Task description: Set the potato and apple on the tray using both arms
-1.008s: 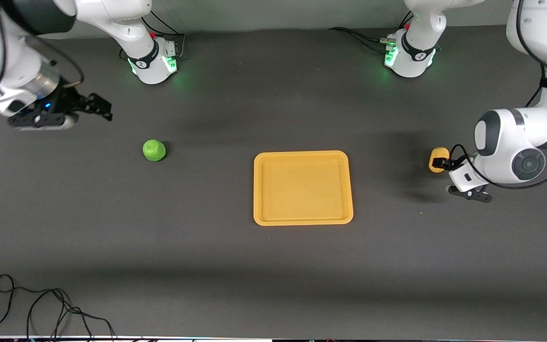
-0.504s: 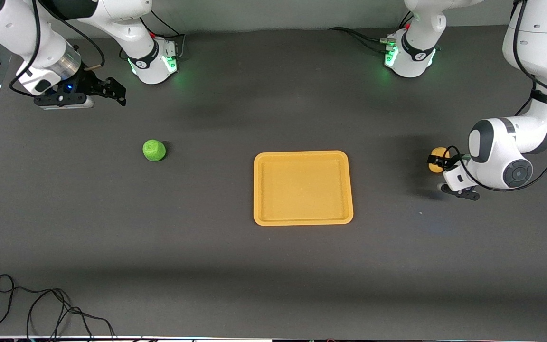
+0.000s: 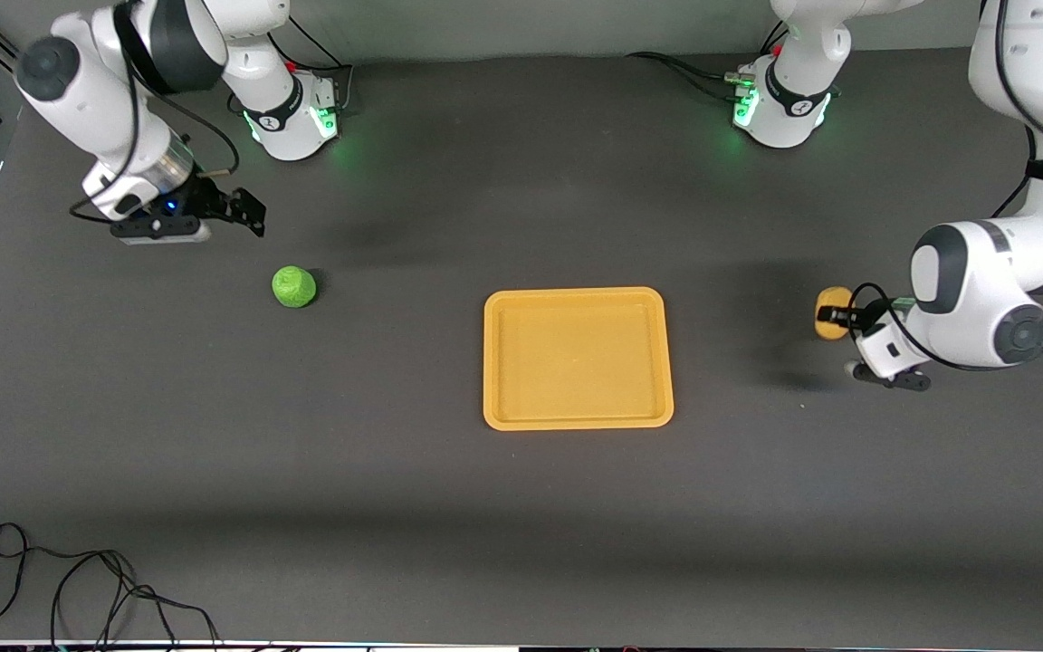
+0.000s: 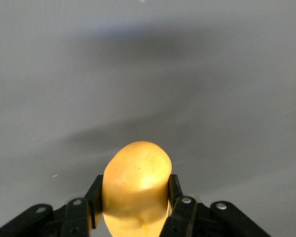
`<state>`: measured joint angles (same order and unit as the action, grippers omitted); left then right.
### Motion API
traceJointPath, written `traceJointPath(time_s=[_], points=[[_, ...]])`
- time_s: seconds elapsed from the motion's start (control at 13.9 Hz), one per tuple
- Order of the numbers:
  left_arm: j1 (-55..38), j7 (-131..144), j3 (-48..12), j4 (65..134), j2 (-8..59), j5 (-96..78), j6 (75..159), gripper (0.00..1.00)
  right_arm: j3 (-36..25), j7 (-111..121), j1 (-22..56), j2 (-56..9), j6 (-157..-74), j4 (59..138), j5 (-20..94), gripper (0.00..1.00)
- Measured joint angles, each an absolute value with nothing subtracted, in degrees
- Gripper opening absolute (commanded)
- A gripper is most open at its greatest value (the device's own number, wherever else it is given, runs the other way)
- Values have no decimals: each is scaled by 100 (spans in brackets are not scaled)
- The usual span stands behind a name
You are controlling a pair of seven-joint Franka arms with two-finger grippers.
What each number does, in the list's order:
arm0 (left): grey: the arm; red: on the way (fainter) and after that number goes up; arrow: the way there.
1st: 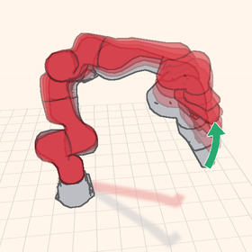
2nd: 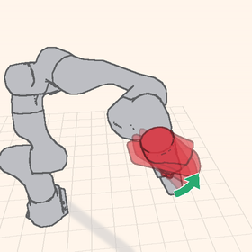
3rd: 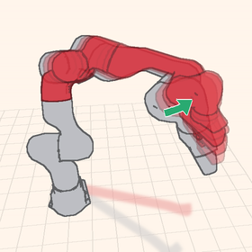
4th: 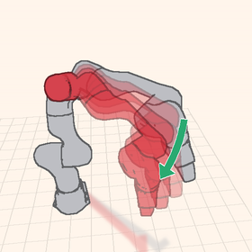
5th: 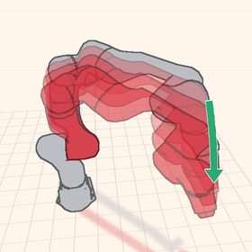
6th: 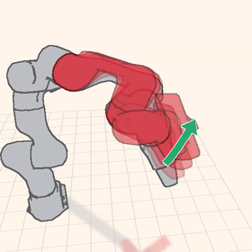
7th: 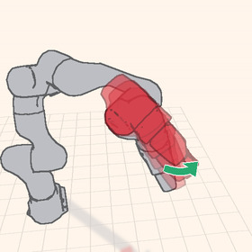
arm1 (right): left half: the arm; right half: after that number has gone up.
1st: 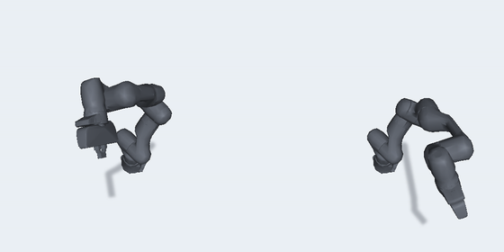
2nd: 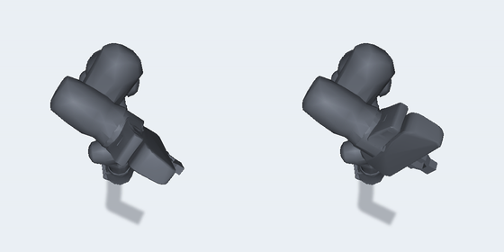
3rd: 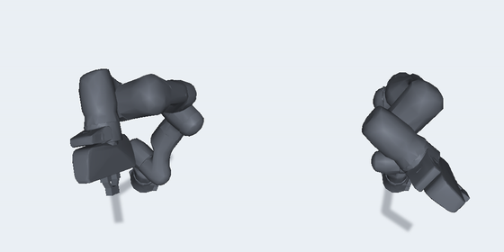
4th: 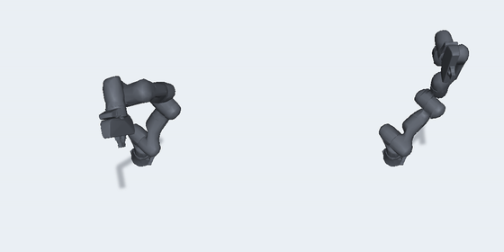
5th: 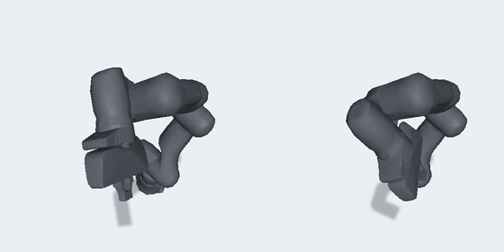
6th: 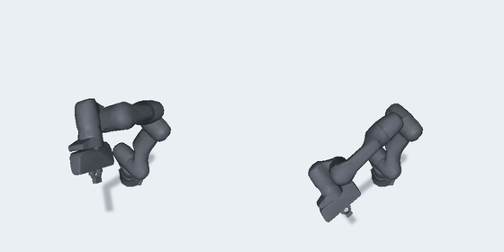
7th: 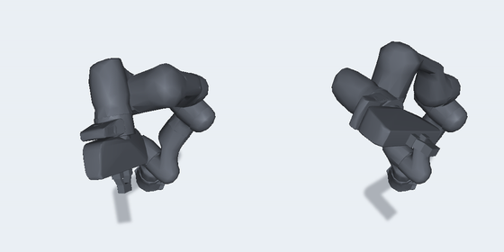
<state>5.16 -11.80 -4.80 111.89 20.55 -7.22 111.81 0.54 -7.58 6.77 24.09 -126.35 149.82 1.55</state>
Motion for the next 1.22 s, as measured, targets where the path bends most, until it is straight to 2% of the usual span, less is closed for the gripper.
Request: traceJointPath(time_s=[0.22, 0.43, 0.72, 1.01, 1.08, 1.15, 1.22], points=[[-97, 99, -782, 10190, 2029, -960, 10984, 17, 49, -764, 675, 1832, -13527, 15225, 156, 100], [-928, 1378, -870, 9452, 2483, -978, 11084, 22, 45, -770, 673, 1245, -14177, 15311, 157, 100], [-1629, 2178, -875, 9214, 3418, -972, 11998, 21, 43, -785, 671, 365, -15129, 15408, 158, 100], [-1808, 2244, -873, 9203, 3888, -969, 12058, 24, 42, -812, 670, -377, -15786, 15483, 158, 98], [-1835, 2249, -874, 9202, 3904, -969, 12058, 33, 42, -814, 670, -464, -15813, 15485, 158, 82], [-1857, 2258, -874, 9199, 3904, -969, 12057, 48, 41, -818, 669, -525, -15828, 15487, 158, 65], [-1870, 2264, -874, 9191, 3904, -967, 12050, 50, 41, -819, 669, -565, -15828, 15493, 158, 53]])
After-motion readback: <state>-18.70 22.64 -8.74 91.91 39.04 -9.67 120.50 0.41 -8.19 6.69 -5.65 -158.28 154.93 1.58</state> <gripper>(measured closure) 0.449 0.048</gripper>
